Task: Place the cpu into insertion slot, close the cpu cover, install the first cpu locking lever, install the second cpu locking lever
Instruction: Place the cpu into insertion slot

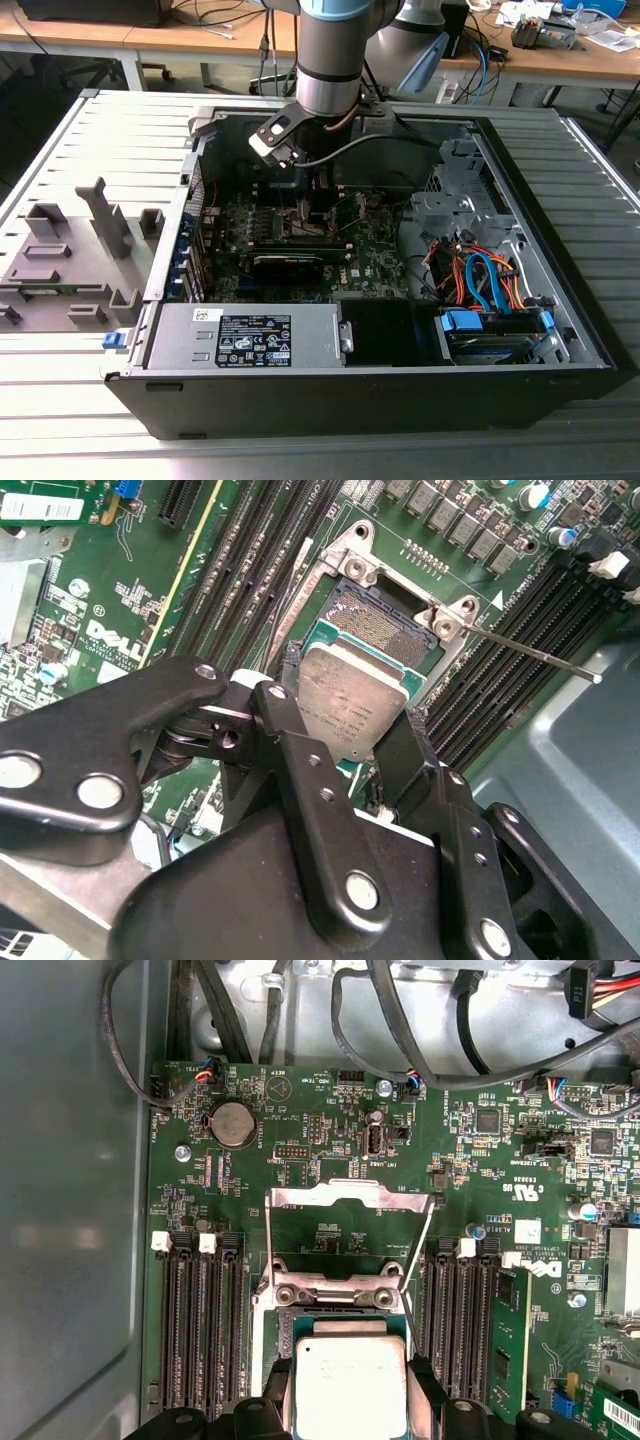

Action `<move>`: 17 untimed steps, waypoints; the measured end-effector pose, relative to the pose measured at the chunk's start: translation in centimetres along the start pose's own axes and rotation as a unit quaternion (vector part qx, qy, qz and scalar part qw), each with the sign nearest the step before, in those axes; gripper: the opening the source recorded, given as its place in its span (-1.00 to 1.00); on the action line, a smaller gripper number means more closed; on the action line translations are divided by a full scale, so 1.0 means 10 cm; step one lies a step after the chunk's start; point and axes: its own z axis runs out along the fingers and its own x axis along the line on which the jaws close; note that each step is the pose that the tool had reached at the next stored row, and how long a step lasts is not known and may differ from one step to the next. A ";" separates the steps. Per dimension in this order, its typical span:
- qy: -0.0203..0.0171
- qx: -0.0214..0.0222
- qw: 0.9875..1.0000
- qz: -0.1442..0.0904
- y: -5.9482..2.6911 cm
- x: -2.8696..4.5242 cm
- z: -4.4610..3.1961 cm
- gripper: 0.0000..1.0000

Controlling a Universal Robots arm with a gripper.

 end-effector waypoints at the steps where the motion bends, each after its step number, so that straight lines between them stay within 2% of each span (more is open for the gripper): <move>1: 0.000 0.000 1.000 0.000 0.000 0.000 0.001 0.08; 17: 0.000 0.000 1.000 0.000 0.002 0.004 0.063 0.08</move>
